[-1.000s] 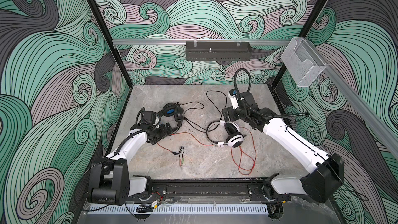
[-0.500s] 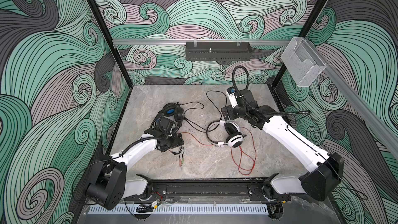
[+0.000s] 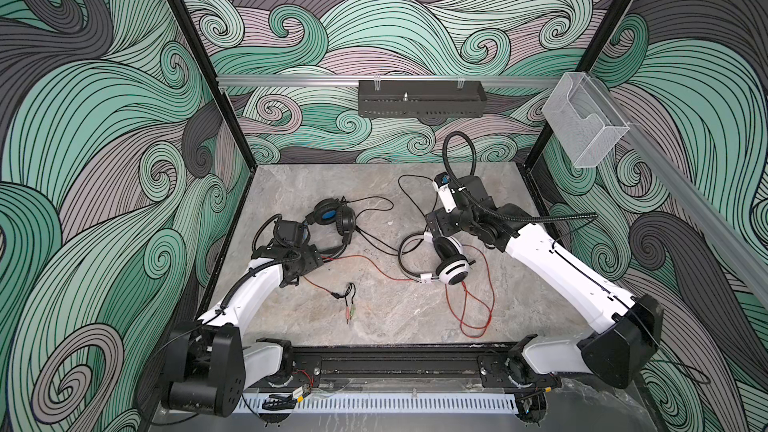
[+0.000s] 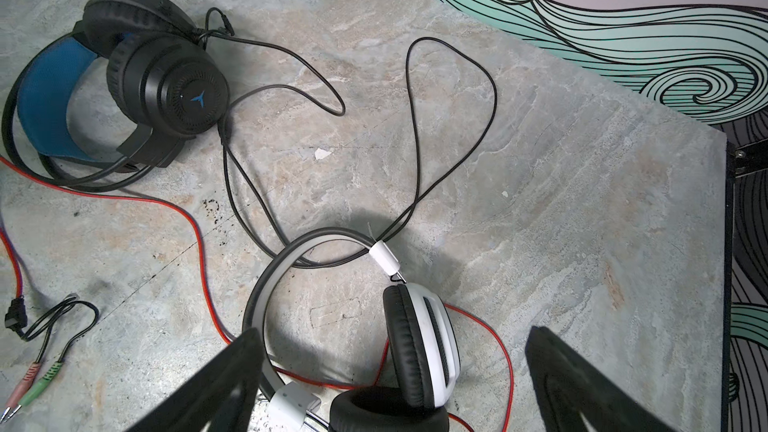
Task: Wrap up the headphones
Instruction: 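Grasp the black-and-blue headset band with the left gripper and lift it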
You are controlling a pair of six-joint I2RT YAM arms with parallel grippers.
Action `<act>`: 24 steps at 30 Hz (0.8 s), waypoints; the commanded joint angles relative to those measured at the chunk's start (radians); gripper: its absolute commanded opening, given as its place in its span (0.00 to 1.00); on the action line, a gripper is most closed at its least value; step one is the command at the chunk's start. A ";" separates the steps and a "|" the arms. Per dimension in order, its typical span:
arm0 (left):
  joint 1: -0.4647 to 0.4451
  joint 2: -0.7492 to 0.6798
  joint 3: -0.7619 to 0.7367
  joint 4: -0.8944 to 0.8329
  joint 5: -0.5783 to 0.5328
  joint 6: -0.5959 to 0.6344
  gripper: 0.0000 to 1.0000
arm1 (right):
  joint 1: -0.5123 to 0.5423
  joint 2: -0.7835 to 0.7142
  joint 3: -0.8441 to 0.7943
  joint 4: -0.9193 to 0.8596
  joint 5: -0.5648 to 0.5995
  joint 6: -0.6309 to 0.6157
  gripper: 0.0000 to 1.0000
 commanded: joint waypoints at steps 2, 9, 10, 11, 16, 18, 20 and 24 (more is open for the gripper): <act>0.019 0.159 0.130 0.113 0.107 0.197 0.98 | 0.008 -0.031 0.024 -0.016 0.013 -0.011 0.99; -0.012 0.358 0.263 0.166 0.466 0.253 0.99 | 0.009 -0.027 0.030 -0.015 0.042 -0.029 0.99; -0.031 0.364 0.268 0.189 0.473 0.231 0.99 | 0.009 -0.025 0.034 -0.013 0.043 -0.032 0.99; -0.047 0.380 0.280 0.199 0.469 0.215 0.98 | 0.009 -0.023 0.038 -0.012 0.045 -0.035 0.99; -0.083 0.494 0.380 0.259 0.458 0.132 0.99 | 0.008 -0.012 0.045 -0.014 0.048 -0.045 0.99; -0.104 0.542 0.470 0.230 0.439 0.145 0.99 | 0.008 -0.012 0.043 -0.012 0.048 -0.049 0.99; -0.116 0.596 0.572 0.182 0.418 0.159 0.99 | 0.008 -0.015 0.038 -0.013 0.056 -0.054 0.99; -0.118 0.693 0.763 0.098 0.395 0.195 0.99 | 0.008 -0.024 0.042 -0.017 0.066 -0.067 0.99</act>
